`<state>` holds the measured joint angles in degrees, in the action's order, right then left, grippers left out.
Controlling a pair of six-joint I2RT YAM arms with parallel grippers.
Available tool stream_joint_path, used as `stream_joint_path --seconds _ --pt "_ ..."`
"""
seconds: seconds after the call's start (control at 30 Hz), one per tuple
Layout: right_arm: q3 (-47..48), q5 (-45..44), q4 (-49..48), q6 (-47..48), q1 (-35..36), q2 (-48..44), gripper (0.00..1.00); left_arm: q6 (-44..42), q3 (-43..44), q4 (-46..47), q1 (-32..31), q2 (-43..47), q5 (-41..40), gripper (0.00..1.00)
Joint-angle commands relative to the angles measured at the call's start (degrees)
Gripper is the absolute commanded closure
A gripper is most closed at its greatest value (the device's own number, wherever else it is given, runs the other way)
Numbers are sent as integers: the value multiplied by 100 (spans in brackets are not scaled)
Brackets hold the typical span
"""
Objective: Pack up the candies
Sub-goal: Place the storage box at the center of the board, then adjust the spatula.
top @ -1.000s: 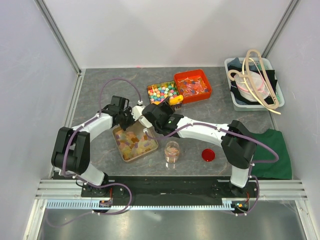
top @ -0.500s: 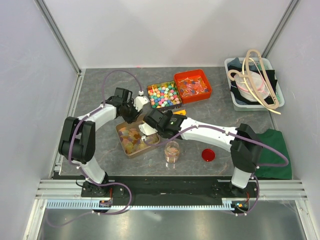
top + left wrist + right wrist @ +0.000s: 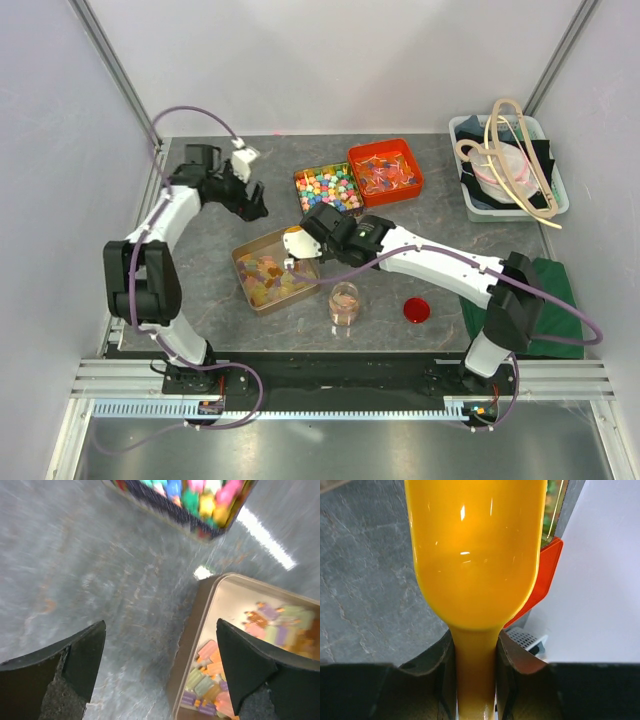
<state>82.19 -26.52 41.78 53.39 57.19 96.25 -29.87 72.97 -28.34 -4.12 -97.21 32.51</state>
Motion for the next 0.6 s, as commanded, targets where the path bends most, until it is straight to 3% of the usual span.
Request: stream_joint_path --seconds 0.0,0.03,0.07,0.1,0.17,0.3,0.57 --pt "297 586 67 -504 -67 -291 100 429 691 -716 709 299 2350 8" --pt "271 604 41 -531 -68 -299 100 351 753 -1039 754 229 2582 20" --pt "271 613 -46 -592 -68 -291 100 315 806 -1164 781 176 2785 61" --pt "245 596 -108 -619 -68 -282 100 245 920 -1331 781 141 3126 74" --pt "262 578 -274 -697 -68 -229 100 174 973 -1569 781 45 3418 88" --pt "376 595 -469 -803 -76 -98 100 122 1070 -1780 746 -70 3990 88" --pt "657 754 -741 -944 -59 131 100 -71 1035 -2114 518 -272 4114 83"
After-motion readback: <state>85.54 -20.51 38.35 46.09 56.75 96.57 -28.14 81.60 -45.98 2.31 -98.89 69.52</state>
